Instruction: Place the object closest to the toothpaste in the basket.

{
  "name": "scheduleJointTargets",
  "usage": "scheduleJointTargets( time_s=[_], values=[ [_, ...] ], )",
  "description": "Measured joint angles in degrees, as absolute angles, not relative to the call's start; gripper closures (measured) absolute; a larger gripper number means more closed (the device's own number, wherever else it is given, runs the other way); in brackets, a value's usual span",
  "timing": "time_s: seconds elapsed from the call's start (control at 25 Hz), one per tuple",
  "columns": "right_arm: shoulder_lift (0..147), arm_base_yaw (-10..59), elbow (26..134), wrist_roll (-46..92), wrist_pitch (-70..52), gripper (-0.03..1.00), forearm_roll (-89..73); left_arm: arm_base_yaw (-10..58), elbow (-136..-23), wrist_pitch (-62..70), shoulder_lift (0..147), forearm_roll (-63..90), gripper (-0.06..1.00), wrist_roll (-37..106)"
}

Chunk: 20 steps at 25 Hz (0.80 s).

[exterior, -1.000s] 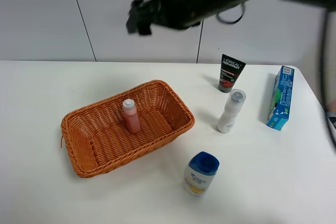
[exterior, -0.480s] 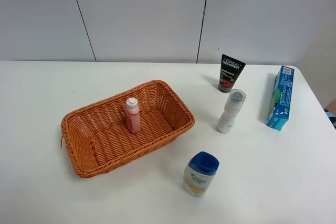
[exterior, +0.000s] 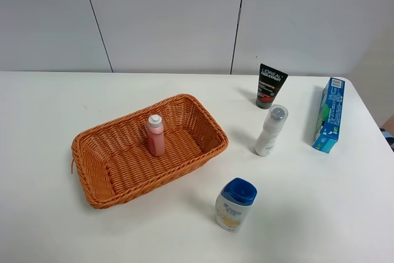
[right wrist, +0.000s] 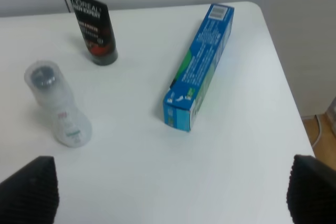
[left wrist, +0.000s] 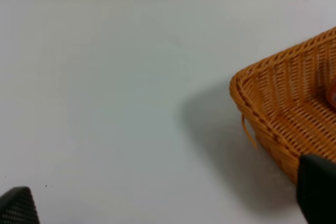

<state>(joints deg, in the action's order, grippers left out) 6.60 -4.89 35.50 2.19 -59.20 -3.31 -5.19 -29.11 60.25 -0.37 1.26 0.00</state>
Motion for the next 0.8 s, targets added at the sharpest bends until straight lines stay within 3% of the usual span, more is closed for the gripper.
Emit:
scheduleJointTargets(
  time_s=[0.24,0.8],
  values=[
    [-0.1,-4.9,29.3,2.2,-60.7,0.11,-3.4,-5.2,-29.1,60.3,-0.4,1.3,-0.05,0.0],
    [-0.1,-4.2,28.9,1.9,-61.0,0.11,-3.3,-5.2,-29.1,60.3,-0.4,1.3,-0.05,0.0]
  ],
)
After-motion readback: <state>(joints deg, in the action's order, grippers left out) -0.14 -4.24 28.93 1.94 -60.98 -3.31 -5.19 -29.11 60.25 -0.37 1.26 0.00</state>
